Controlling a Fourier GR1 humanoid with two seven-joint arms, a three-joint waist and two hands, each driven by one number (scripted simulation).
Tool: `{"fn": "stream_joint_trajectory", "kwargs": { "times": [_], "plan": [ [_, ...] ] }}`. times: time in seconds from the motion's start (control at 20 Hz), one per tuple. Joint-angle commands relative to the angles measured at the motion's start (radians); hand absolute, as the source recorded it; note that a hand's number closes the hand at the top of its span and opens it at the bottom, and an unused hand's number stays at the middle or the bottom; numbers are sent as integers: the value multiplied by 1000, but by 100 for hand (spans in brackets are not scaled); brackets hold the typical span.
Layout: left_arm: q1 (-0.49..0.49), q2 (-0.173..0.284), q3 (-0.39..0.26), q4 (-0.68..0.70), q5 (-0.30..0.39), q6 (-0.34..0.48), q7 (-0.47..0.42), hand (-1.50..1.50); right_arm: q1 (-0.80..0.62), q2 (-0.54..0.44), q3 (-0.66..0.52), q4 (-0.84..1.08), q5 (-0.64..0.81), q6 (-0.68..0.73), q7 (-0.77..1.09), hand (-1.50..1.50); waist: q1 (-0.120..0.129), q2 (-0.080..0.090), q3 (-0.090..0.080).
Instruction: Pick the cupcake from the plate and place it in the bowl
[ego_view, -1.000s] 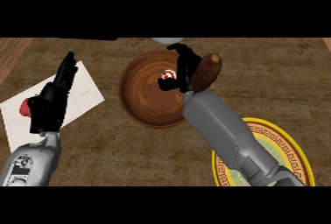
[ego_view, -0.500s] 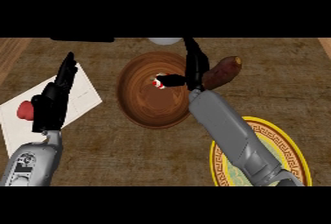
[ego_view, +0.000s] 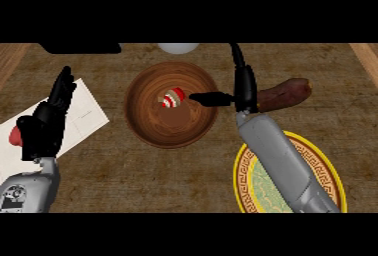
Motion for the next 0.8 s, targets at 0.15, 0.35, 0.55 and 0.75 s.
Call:
{"fn": "stream_joint_trajectory", "kwargs": {
  "times": [0.15,0.35,0.55,0.75],
  "plan": [
    [-5,-10,9,60,-21,5,-51,0,311,-94,28,-357,-74,177,-51,-150,-14,-1,0],
    [73,-21,-5,-78,-19,7,8,0,499,-175,74,-611,-63,220,-5,-150,-11,-5,0],
    [7,0,24,-70,-15,-31,55,0,550,-116,79,-647,5,201,-12,-150,2,1,0],
    [40,-42,3,-86,-41,-28,32,0,599,-120,28,-673,11,286,-35,-150,3,2,0]
  ]
}}
